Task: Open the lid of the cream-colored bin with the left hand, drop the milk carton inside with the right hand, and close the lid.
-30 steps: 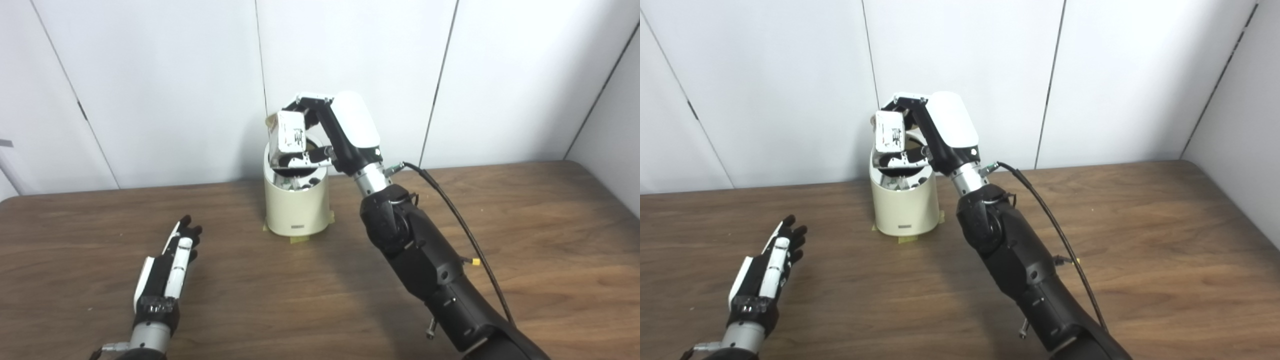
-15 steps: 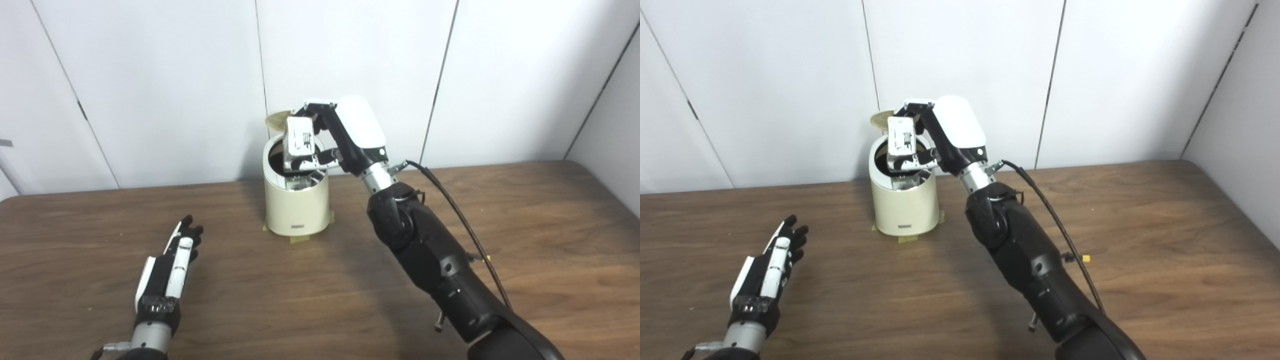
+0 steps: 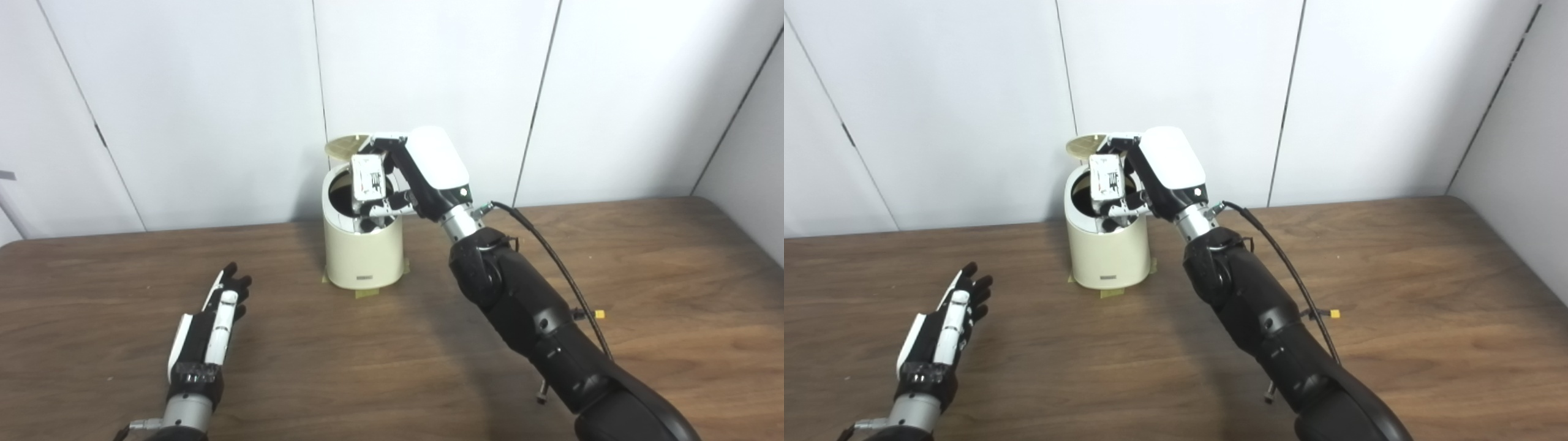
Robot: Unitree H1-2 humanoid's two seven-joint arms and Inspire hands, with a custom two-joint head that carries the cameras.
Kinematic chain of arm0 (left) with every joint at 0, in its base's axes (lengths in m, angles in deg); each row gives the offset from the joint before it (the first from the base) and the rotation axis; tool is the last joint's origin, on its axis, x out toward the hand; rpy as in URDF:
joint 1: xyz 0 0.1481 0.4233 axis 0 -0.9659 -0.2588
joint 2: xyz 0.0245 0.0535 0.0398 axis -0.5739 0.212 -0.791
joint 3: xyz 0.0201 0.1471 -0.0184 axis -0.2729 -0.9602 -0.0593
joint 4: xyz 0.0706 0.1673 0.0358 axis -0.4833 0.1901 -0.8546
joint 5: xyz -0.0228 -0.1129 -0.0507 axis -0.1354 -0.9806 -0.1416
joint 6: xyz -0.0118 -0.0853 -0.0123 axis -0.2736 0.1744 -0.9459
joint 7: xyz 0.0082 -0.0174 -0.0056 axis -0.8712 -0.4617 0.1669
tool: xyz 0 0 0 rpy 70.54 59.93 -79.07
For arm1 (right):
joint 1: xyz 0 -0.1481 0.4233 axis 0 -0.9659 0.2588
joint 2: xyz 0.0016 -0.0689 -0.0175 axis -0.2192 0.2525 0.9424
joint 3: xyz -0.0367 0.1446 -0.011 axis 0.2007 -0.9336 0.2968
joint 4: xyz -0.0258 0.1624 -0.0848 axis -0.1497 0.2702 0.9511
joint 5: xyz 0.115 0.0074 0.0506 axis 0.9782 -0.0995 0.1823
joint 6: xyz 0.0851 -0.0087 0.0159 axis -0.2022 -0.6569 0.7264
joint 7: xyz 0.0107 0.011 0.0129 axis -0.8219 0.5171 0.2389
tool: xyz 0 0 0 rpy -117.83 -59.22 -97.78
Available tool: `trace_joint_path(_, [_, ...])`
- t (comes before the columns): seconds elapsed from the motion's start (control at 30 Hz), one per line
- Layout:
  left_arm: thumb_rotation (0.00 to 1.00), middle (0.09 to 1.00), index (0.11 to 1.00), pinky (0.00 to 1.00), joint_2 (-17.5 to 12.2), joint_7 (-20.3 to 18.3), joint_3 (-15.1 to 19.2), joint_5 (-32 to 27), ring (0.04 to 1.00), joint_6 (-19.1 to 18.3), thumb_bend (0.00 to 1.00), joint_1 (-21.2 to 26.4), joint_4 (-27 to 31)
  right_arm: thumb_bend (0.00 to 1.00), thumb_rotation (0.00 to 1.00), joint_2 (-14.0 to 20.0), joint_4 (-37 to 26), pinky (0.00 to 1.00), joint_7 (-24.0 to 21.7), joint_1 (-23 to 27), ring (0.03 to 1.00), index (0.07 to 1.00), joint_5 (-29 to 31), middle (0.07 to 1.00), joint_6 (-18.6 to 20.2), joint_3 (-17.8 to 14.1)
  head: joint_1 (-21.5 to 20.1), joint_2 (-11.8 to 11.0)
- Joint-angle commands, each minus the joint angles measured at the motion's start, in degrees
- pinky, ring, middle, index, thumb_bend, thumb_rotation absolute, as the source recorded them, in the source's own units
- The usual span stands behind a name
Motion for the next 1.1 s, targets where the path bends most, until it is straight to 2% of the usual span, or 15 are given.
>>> trace_joint_path(0.0, [0.96,0.927,0.992,0.95,0.1,0.51,0.08,-0.42,0.943,2.26,0.45,1.84,0.7,0.52,0.0,0.35,-1.43,0.38,2.65,4.67,0.399,0.514,0.31,0.498,-1.91,-0.33,-0.14,-0.16])
trace_joint_path(0.17, [0.96,0.925,0.99,0.99,0.19,0.66,-0.19,0.11,0.955,2.03,0.46,1.63,0.56,0.52,0.0,0.19,-2.24,0.37,0.71,4.07,0.403,0.522,0.21,0.496,0.12,-0.31,0.03,-0.53])
trace_joint_path(0.27, [0.94,0.93,0.993,0.97,0.14,0.47,-0.15,-0.24,0.958,2.92,0.46,1.54,0.23,0.52,0.0,0.49,-2.58,0.42,0.44,3.87,0.433,0.507,-1.53,0.505,2.07,0.26,0.03,-0.53])
trace_joint_path(0.33, [0.92,0.935,0.997,0.96,0.07,0.26,-0.02,-0.61,0.959,3.13,0.47,1.46,0.14,0.53,0.0,0.7,-2.83,0.5,0.47,3.82,0.579,0.486,-2.7,0.516,3.31,0.78,0.17,-0.5])
trace_joint_path(0.37, [0.91,0.934,0.996,0.96,-0.02,0.27,-0.02,-0.51,0.957,3.21,0.47,1.43,0.09,0.52,0.08,0.71,-3.17,0.55,0.35,3.73,0.634,0.492,-3.2,0.619,4.11,0.96,0.21,-0.49])
trace_joint_path(0.4, [0.91,0.932,0.993,0.95,-0.1,0.33,-0.03,-0.34,0.954,3.18,0.47,1.44,0.05,0.52,0.11,0.68,-3.44,0.57,0.29,3.65,0.663,0.494,-3.54,0.672,4.72,1.05,0.21,-0.49])
trace_joint_path(0.43, [0.92,0.931,0.992,0.95,-0.17,0.35,-0.03,-0.24,0.954,3.17,0.46,1.45,0.01,0.67,0.11,0.62,-3.66,0.58,0.23,3.58,0.679,0.589,-3.71,0.707,5.18,1.11,0.24,-0.49])
trace_joint_path(0.47, [0.92,0.931,0.991,0.96,-0.27,0.3,-0.06,-0.21,0.956,3.21,0.45,1.41,-0.01,0.76,0.12,0.58,-3.84,0.59,0.15,3.51,0.691,0.65,-3.76,0.733,5.47,1.16,0.26,-0.5])
trace_joint_path(0.57, [0.93,0.935,0.991,0.98,-0.47,0.21,-0.13,-0.08,0.97,3.26,0.45,1.22,0.15,0.81,0.12,0.55,-4.29,0.62,-0.03,3.37,0.71,0.696,-3.86,0.753,6.07,1.36,0.22,-0.51])
trace_joint_path(0.73, [0.92,0.93,0.99,0.95,-0.49,0.28,-0.19,0.09,0.953,3.39,0.45,1.07,0.16,0.82,0.12,0.58,-4.28,0.64,0.15,3.37,0.714,0.702,-3.75,0.749,6.51,1.6,0.27,-0.45])
trace_joint_path(0.9, [0.91,0.93,0.993,0.99,-0.7,0.38,-0.51,0.81,0.954,2.99,0.48,1.03,0.18,0.8,0.12,0.74,-3.92,0.63,0.88,3.41,0.712,0.679,-3.91,0.739,6.19,1.78,0.31,-0.46])
trace_joint_path(1.07, [0.9,0.919,0.982,0.97,-0.72,0.43,-0.59,1.12,0.938,2.45,0.47,0.93,0.51,0.76,0.11,0.79,-3.95,0.63,0.96,3.28,0.684,0.636,-3.53,0.687,5.83,1.65,0.3,-0.18])
